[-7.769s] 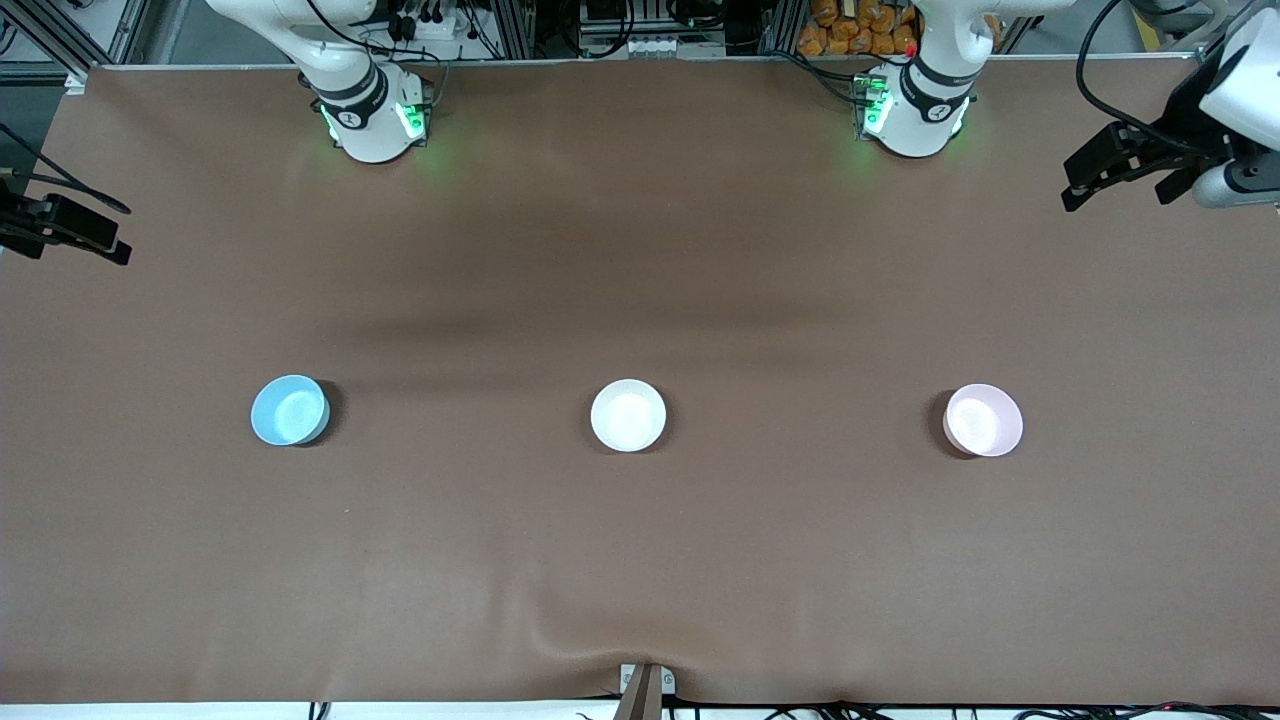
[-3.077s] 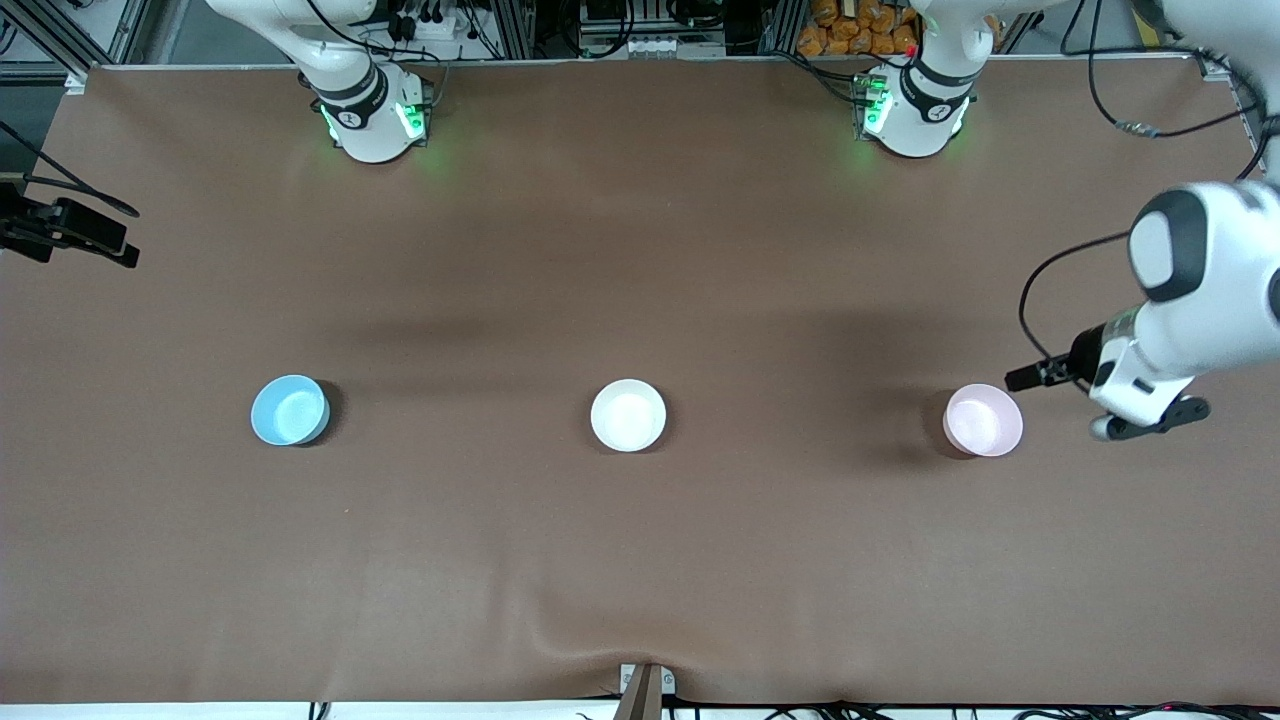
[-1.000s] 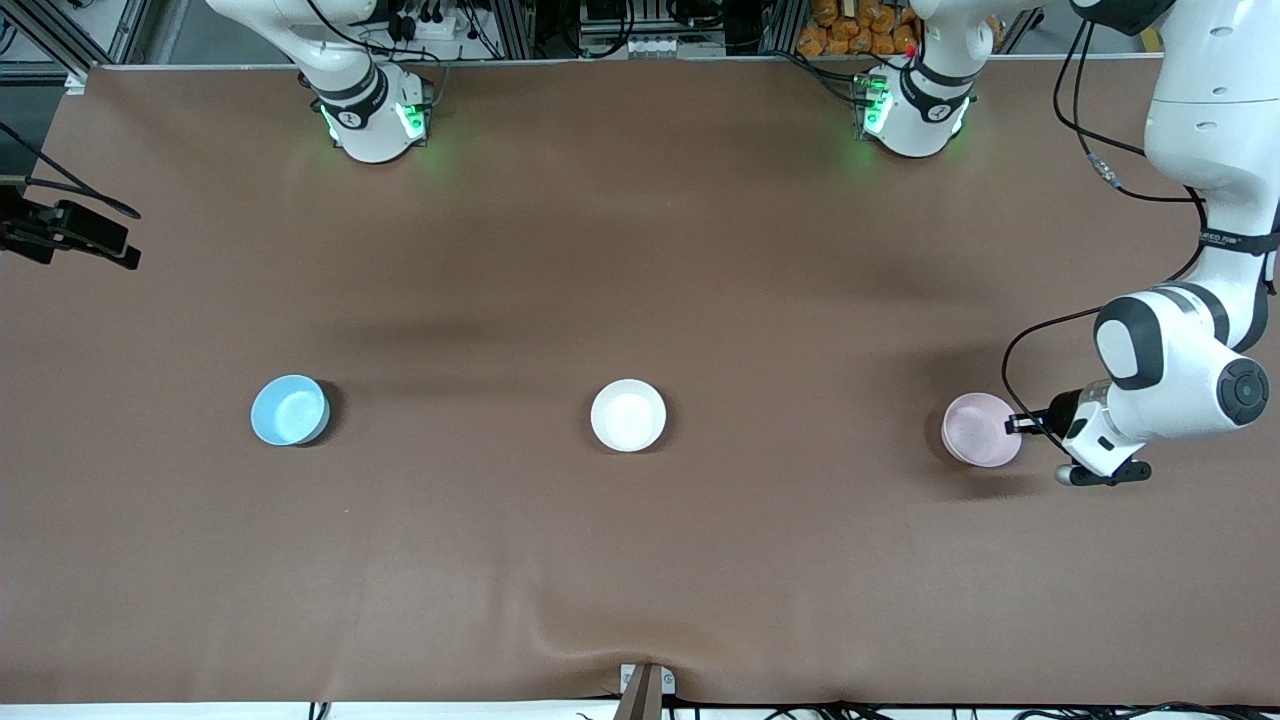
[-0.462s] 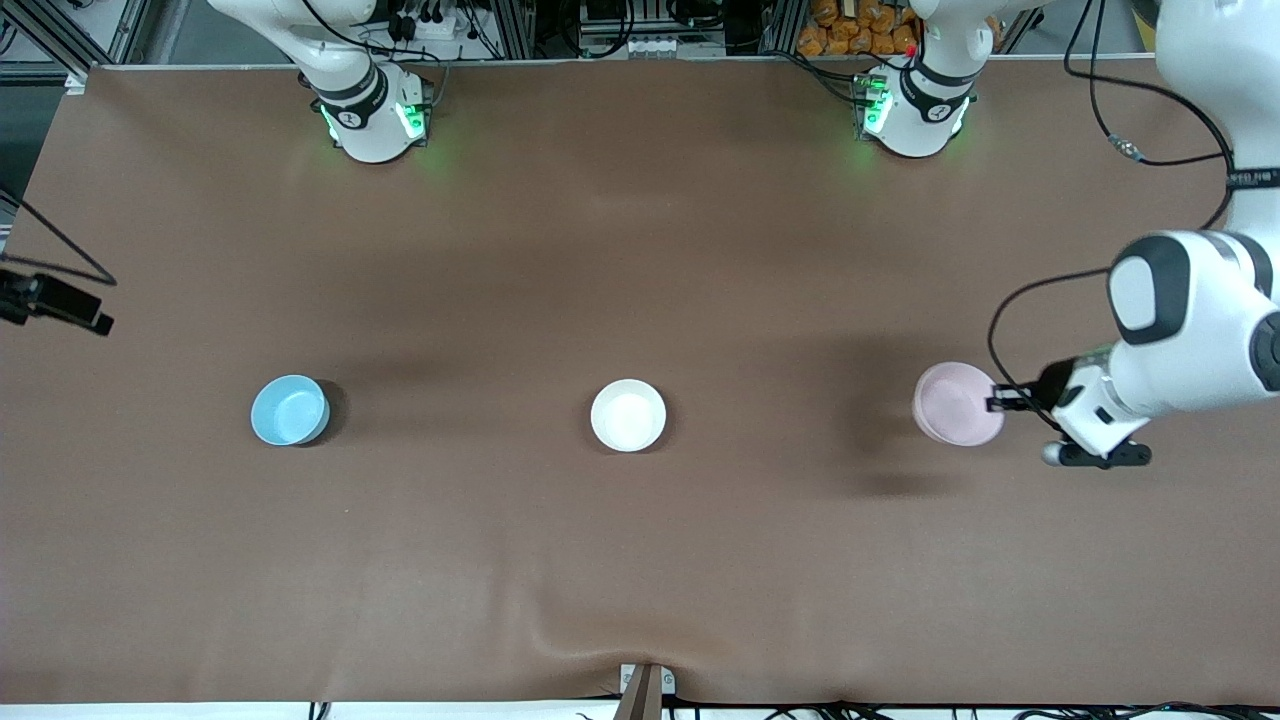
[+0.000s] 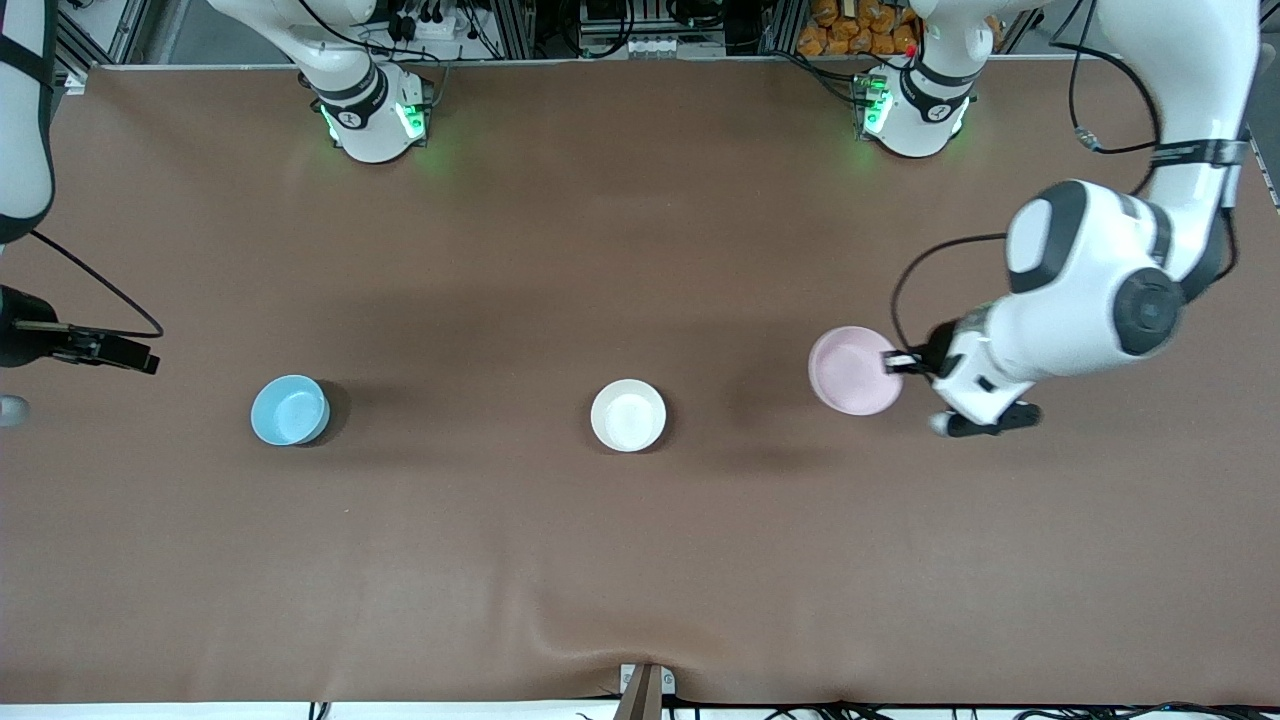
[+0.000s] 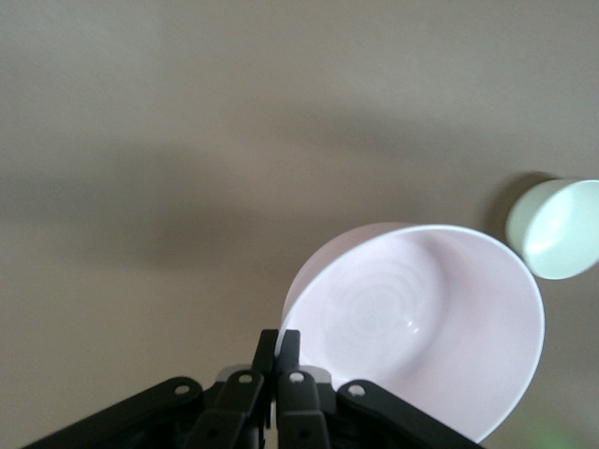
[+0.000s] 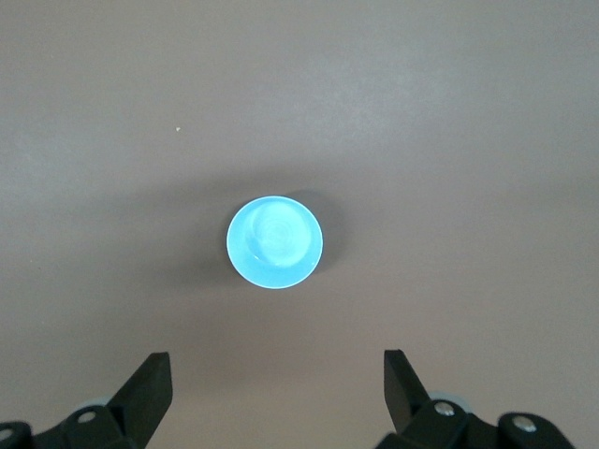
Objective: Stack pink and blue bowls on white bowl
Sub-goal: 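Carry the pink bowl with the left gripper while the right gripper reaches the blue bowl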
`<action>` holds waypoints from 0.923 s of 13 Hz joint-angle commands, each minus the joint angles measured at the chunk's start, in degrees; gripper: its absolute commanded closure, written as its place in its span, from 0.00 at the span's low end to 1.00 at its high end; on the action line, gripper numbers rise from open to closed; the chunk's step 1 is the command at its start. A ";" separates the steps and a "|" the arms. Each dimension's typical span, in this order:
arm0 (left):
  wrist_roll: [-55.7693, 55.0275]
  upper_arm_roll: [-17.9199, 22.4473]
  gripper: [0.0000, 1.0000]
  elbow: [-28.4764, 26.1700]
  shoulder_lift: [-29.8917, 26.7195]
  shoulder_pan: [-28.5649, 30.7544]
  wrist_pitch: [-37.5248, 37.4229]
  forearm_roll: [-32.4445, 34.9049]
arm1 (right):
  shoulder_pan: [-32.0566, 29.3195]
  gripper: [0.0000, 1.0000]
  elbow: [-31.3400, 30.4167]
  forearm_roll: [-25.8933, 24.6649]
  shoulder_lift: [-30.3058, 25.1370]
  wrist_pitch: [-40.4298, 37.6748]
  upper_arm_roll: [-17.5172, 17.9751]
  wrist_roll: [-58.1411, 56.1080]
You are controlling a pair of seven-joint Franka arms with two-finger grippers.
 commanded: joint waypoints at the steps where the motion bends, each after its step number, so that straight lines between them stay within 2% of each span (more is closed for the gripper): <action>1: -9.54 -0.87 1.00 4.28 2.79 -5.34 -1.21 -0.71 | 0.29 0.00 0.61 -0.28 2.23 -2.59 0.42 -1.18; 3: -14.81 -0.87 1.00 5.09 4.73 -10.09 -0.07 -0.63 | 1.34 0.00 0.53 -0.46 4.52 -2.69 0.42 -1.10; 5: -19.65 -0.87 1.00 5.09 6.57 -13.78 4.92 -0.54 | 1.96 0.00 0.70 -0.55 7.68 -2.34 0.42 -1.27; 7: -24.31 -0.61 1.00 5.09 8.94 -17.12 9.23 -0.28 | 2.75 0.00 0.61 -1.42 8.56 -1.55 0.42 -1.36; 9: -26.78 -0.43 1.00 5.09 11.05 -18.80 13.45 -0.19 | 2.66 0.00 0.79 -3.18 10.85 -1.46 0.42 -1.36; 12: -30.73 -0.25 1.00 5.09 14.83 -22.05 20.65 -0.19 | 2.14 0.00 0.26 -3.18 12.69 -0.67 0.42 -1.45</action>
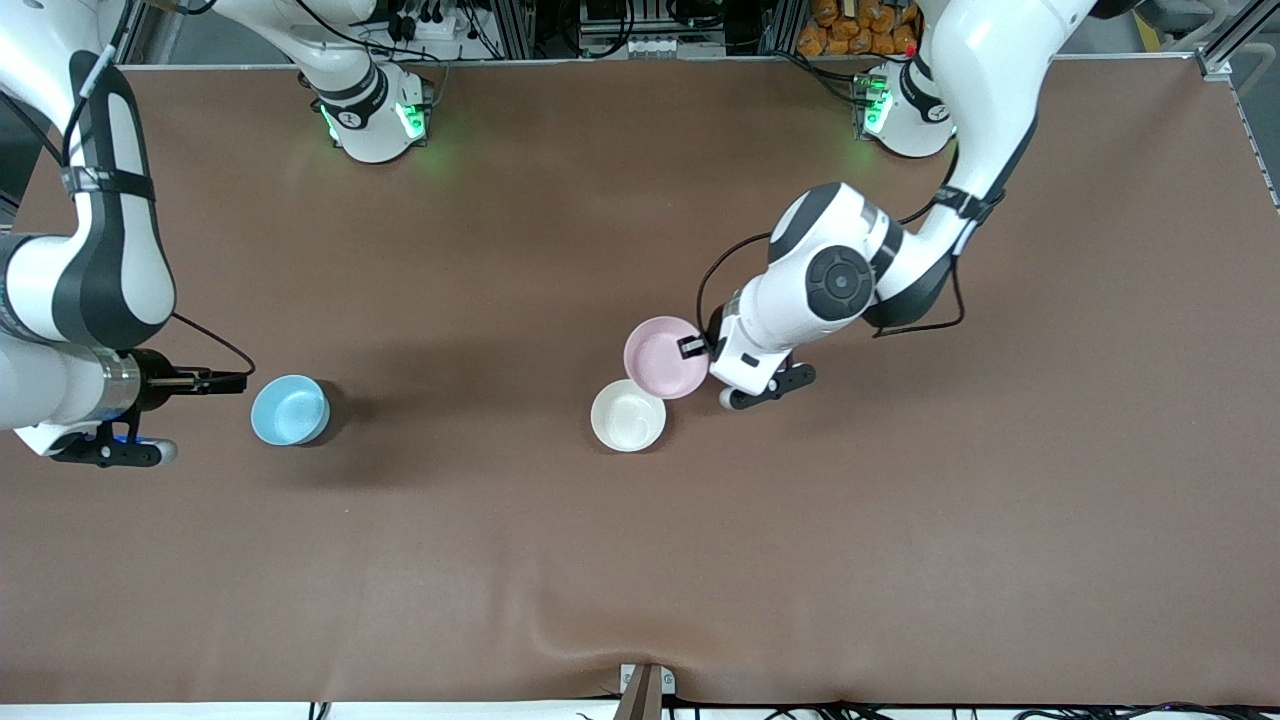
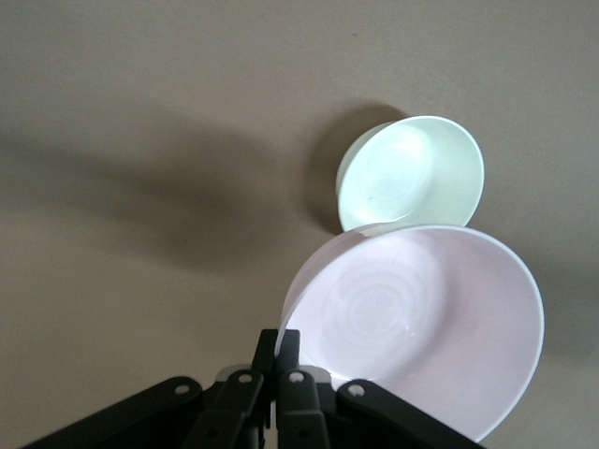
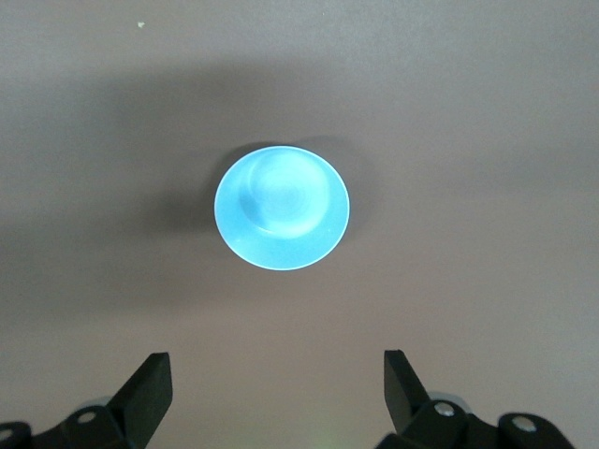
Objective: Stack pink and blue bowls on white bowl
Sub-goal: 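Carry the pink bowl with the left gripper while the right gripper reaches the blue bowl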
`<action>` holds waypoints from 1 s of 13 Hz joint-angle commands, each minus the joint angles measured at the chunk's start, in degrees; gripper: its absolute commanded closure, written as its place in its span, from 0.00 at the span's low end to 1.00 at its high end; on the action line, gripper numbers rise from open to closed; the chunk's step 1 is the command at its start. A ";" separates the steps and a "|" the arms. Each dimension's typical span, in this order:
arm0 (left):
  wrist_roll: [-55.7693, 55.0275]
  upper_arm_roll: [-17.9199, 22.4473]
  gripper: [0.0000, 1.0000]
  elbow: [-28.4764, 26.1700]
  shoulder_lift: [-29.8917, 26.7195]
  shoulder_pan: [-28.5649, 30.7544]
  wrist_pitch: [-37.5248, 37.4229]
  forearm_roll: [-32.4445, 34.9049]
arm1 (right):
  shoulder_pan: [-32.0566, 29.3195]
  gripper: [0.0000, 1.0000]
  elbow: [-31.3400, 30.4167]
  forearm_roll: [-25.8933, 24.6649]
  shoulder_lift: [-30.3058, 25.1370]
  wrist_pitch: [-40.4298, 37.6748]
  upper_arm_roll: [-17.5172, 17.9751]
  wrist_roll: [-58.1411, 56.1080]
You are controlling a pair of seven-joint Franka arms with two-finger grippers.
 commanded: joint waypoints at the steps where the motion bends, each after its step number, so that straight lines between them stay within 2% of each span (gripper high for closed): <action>1: -3.86 1.02 1.00 1.76 3.67 -3.05 5.51 -0.13 | -0.60 0.00 -1.27 -1.22 1.82 2.81 0.10 -1.40; 3: -3.95 2.16 1.00 1.76 6.13 -5.24 10.34 -0.05 | -2.62 0.00 -5.84 -1.13 1.83 11.06 0.18 -6.65; 7: -3.95 10.32 1.00 1.84 8.16 -13.42 13.44 -0.13 | -5.44 0.00 -14.37 -0.69 1.83 20.58 0.27 -9.05; 11: -3.87 11.31 1.00 4.57 9.83 -14.14 13.53 -0.13 | -6.49 0.00 -20.78 -0.52 1.83 29.35 0.18 -9.05; 13: -3.87 11.31 1.00 4.57 10.36 -14.14 14.05 -0.05 | -7.28 0.00 -24.74 2.28 2.00 34.98 0.27 -9.05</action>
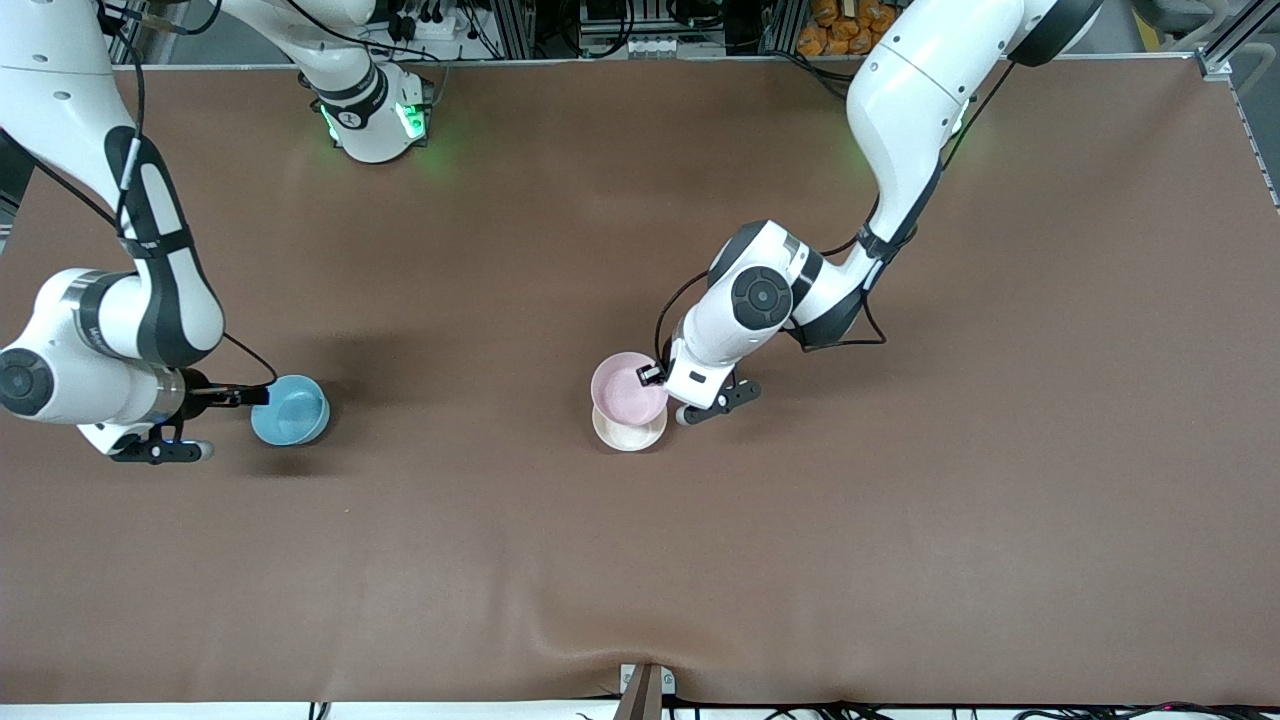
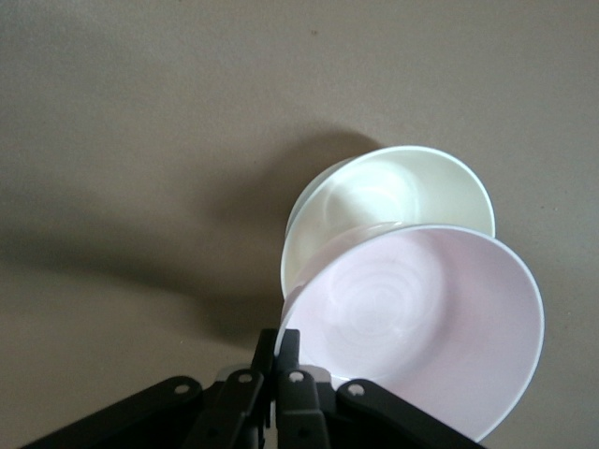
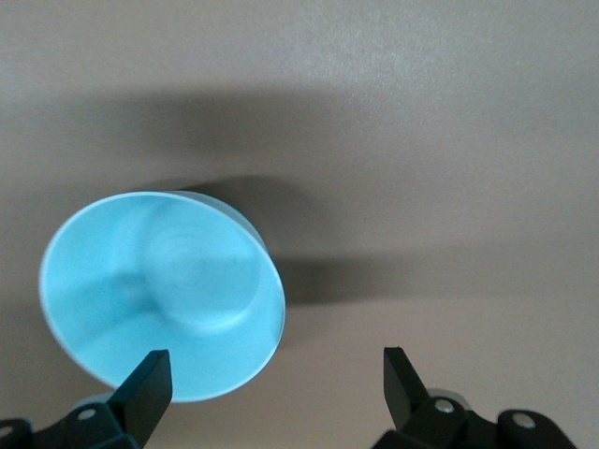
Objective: Stack pink and blue bowls on white bowl
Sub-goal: 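Lower the pink bowl into the white bowl while the right gripper grasps the blue bowl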
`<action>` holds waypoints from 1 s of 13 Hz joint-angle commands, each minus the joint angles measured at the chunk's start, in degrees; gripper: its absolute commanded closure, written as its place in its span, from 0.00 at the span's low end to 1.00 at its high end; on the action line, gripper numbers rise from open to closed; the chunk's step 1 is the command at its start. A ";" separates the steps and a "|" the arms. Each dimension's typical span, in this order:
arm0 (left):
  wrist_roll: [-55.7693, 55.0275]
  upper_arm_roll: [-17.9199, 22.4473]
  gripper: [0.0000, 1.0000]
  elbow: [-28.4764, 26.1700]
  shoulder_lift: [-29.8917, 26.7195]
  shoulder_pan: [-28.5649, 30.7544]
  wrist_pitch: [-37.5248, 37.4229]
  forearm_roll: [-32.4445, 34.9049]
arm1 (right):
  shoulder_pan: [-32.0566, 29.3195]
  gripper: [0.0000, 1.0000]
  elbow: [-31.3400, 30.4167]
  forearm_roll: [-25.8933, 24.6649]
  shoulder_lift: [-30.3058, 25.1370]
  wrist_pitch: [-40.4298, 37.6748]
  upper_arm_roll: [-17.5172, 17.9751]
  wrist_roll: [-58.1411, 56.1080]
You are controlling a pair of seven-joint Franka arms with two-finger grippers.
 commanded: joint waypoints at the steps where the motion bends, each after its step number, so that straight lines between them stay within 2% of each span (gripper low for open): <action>1: -0.86 0.51 1.00 1.76 1.41 -0.59 0.53 -0.13 | -1.72 0.00 -4.99 2.59 -0.63 5.31 0.80 -0.75; 5: -0.95 0.51 1.00 3.16 2.03 -0.50 0.62 -0.22 | -1.46 0.00 -4.29 3.04 1.83 7.14 0.80 -0.75; 6: -0.95 0.51 0.95 3.86 2.29 -0.50 0.62 -0.13 | -1.46 0.00 -4.29 3.04 2.01 8.81 0.80 -0.75; 7: -0.95 0.51 0.75 4.22 2.73 -0.41 0.62 -0.22 | -1.28 0.00 -4.20 3.04 2.01 9.17 0.80 -0.75; 8: -0.95 0.51 0.47 4.39 2.82 -0.41 0.62 -0.22 | -1.28 0.02 -4.20 3.04 2.10 9.18 0.80 -0.83; 9: -0.95 0.51 0.18 4.74 2.73 -0.41 0.62 -0.13 | -1.37 0.14 -4.11 3.04 2.62 9.27 0.80 -0.84; 10: -0.17 0.68 0.00 5.18 2.47 -0.50 0.62 0.30 | -1.37 0.26 -3.85 3.04 2.80 9.27 0.80 -0.84; 11: -0.25 0.86 0.00 5.45 2.12 -0.50 0.54 1.00 | -1.37 0.42 -3.76 3.04 2.80 9.18 0.80 -0.75; 13: -0.16 0.86 0.00 5.54 -0.07 0.20 -0.43 1.18 | -1.37 0.91 -3.41 3.04 2.80 9.18 0.80 -0.75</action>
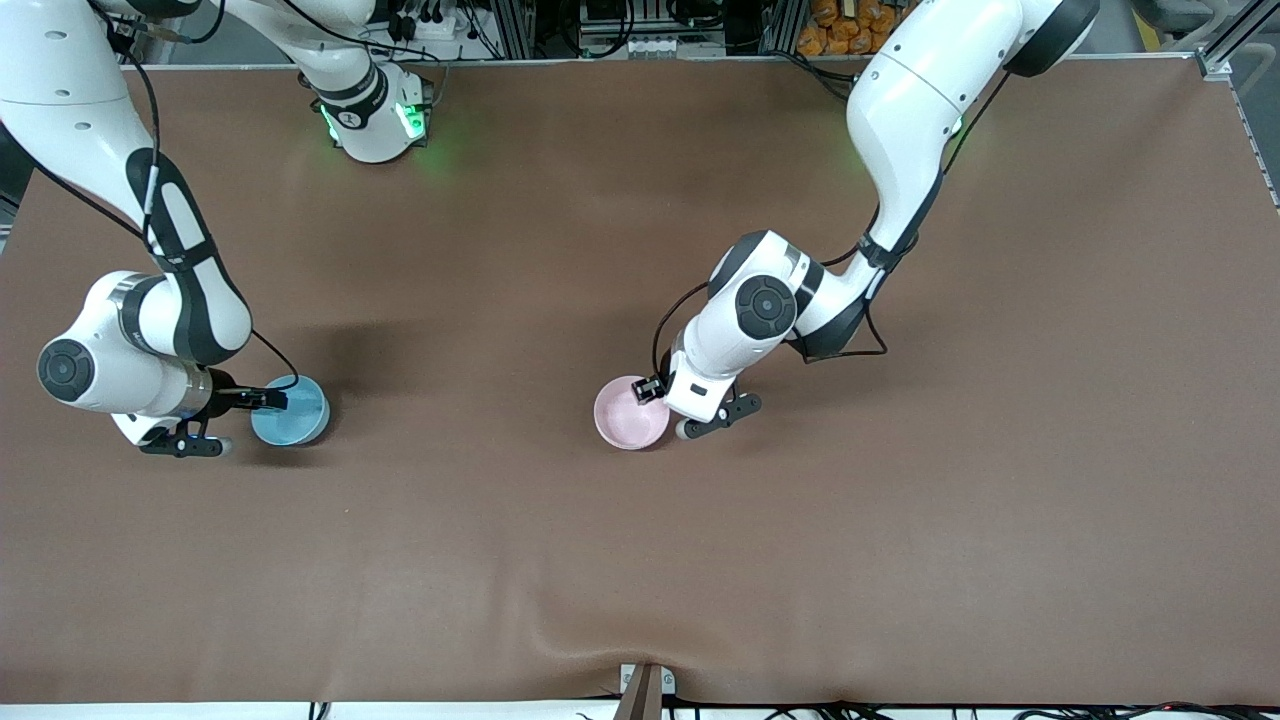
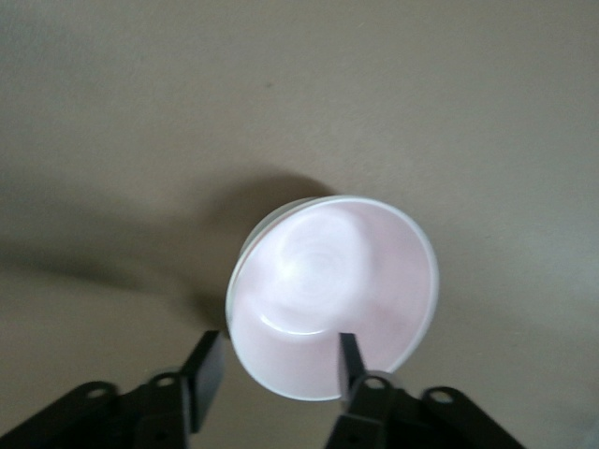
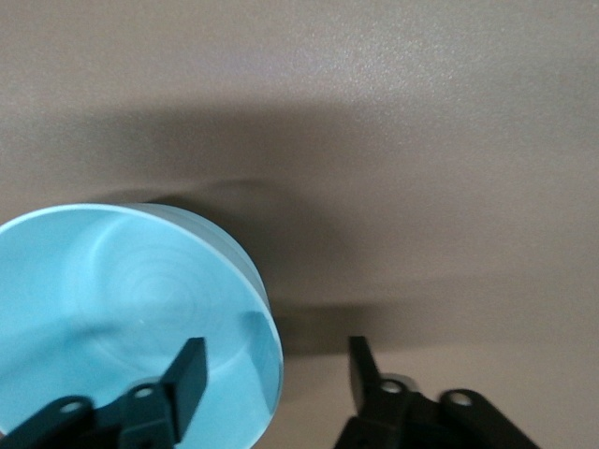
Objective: Stack pink and blue bowls on white bowl
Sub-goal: 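Lower the pink bowl into the white bowl while the right gripper grasps the blue bowl, then open the left gripper and withdraw it while the right gripper lifts the blue bowl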
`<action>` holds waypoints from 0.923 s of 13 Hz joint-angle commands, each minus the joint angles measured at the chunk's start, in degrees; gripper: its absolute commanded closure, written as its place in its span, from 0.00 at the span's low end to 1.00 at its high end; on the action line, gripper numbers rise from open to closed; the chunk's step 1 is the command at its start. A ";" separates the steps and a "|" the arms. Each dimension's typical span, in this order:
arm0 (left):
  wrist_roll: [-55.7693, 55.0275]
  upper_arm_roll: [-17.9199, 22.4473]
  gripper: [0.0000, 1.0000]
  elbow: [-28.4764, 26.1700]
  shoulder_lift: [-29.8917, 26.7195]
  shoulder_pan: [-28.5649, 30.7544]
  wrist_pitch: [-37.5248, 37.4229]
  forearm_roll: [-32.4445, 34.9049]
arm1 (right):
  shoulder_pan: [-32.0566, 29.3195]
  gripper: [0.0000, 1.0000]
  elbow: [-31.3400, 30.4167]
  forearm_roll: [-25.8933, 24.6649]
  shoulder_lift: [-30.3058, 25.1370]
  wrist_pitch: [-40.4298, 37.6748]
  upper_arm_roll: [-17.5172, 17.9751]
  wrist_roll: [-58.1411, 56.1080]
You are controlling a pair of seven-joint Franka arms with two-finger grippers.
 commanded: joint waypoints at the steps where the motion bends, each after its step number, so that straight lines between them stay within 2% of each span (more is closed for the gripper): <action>1: -0.14 0.61 0.00 0.84 -3.34 0.85 -3.57 2.03 | -0.66 1.00 0.56 0.68 0.44 1.00 0.56 -0.66; 5: 2.48 0.43 0.00 0.75 -13.53 5.67 -16.40 11.96 | -0.49 1.00 0.65 0.68 0.09 0.65 0.65 -0.75; 10: 21.17 0.17 0.00 0.66 -31.62 15.69 -38.89 11.88 | -0.40 1.00 1.08 1.03 -3.60 -2.77 5.47 -0.40; 12: 32.24 0.34 0.00 0.75 -37.08 19.99 -46.20 10.92 | -0.05 1.00 1.88 5.92 -3.17 -2.78 8.55 -0.05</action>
